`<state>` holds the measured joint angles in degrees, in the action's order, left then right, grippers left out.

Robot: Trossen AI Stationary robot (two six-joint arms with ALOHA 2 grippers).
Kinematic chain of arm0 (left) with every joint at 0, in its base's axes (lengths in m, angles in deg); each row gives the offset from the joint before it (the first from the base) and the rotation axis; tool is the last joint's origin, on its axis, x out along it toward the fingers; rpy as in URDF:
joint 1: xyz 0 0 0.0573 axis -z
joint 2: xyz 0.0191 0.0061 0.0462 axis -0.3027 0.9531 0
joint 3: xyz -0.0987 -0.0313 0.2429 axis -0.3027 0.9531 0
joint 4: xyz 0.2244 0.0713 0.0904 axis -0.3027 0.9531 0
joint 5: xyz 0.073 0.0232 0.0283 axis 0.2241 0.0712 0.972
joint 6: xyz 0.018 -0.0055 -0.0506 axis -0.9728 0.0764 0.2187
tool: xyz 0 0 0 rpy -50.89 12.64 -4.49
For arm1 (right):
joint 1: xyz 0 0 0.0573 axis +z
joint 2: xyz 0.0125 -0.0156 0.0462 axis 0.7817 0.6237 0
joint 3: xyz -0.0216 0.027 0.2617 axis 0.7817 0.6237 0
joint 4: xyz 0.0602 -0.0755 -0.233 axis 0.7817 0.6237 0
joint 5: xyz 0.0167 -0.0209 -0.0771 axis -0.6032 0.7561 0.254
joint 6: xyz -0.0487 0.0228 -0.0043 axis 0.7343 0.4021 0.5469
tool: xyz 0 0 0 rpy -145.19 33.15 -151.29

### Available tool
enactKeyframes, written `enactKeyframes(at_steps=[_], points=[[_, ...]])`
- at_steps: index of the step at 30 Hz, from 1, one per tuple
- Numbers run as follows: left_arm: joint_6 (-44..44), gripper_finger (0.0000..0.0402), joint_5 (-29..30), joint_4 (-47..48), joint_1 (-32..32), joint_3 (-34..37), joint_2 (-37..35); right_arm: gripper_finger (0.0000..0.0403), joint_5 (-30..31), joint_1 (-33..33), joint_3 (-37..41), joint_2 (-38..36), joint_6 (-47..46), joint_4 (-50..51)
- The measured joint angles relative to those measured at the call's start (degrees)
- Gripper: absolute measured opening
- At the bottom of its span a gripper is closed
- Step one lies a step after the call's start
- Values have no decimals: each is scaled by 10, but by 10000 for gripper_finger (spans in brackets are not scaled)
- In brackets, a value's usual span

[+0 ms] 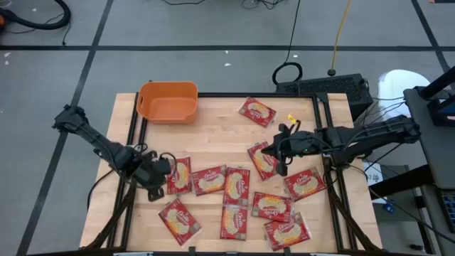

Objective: Sort popcorn bags into baskets
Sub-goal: Put the red popcorn bag into the orange container

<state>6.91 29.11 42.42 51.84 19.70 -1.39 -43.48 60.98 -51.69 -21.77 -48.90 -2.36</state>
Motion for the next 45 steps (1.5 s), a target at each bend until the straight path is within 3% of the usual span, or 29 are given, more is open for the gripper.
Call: enactKeyframes(at_steps=[11,23,31,40,45], points=[[246,209,27,-34,46,0,129,0,-1,3,35,4,41,-111],[362,280,-41,-68,83,0,293,0,-1,3,65,4,6,-170],[354,260,-17,-65,73,0,326,0,-1,3,65,4,11,-190],[336,182,-18,-113,42,42,323,0,0,3,65,4,44,-211],[323,136,-11,-81,31,46,308,0,0,3,65,4,53,-212]])
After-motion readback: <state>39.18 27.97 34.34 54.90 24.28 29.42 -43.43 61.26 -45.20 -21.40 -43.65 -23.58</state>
